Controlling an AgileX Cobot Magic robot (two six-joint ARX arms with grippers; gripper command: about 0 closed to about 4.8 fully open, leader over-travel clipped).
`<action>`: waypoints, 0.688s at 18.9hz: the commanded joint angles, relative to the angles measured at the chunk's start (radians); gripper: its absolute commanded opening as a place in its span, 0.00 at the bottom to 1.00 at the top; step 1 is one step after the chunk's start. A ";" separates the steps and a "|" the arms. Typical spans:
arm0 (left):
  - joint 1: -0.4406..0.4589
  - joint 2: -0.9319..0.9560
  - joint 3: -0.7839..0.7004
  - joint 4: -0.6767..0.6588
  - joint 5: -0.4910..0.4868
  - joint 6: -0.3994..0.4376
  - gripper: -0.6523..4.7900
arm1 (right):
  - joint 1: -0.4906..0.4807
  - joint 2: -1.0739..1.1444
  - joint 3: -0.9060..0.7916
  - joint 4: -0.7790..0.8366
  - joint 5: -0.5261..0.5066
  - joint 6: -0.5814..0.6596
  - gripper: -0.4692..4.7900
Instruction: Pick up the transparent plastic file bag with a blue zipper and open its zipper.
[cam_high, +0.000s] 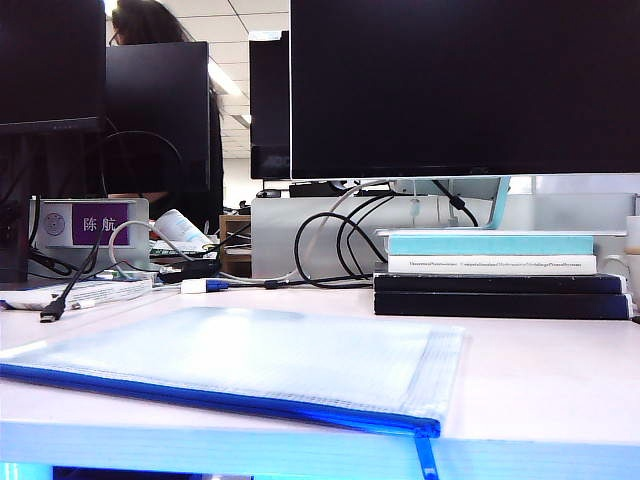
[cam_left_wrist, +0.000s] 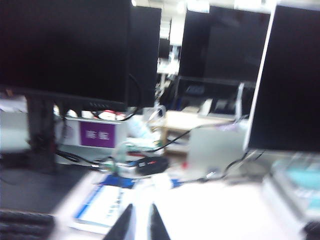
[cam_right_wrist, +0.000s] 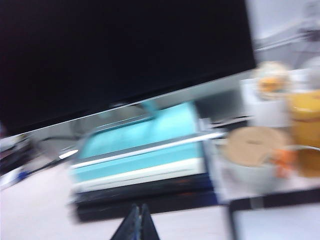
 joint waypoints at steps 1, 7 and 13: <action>0.000 0.119 0.133 -0.175 0.069 0.183 0.20 | 0.000 0.170 0.153 -0.117 -0.189 -0.073 0.08; 0.000 0.302 0.216 -0.316 0.384 0.198 0.21 | 0.000 0.444 0.282 -0.383 -0.565 -0.071 0.08; -0.001 0.403 0.216 -0.317 0.398 0.137 0.23 | 0.029 0.690 0.281 -0.460 -0.723 -0.072 0.40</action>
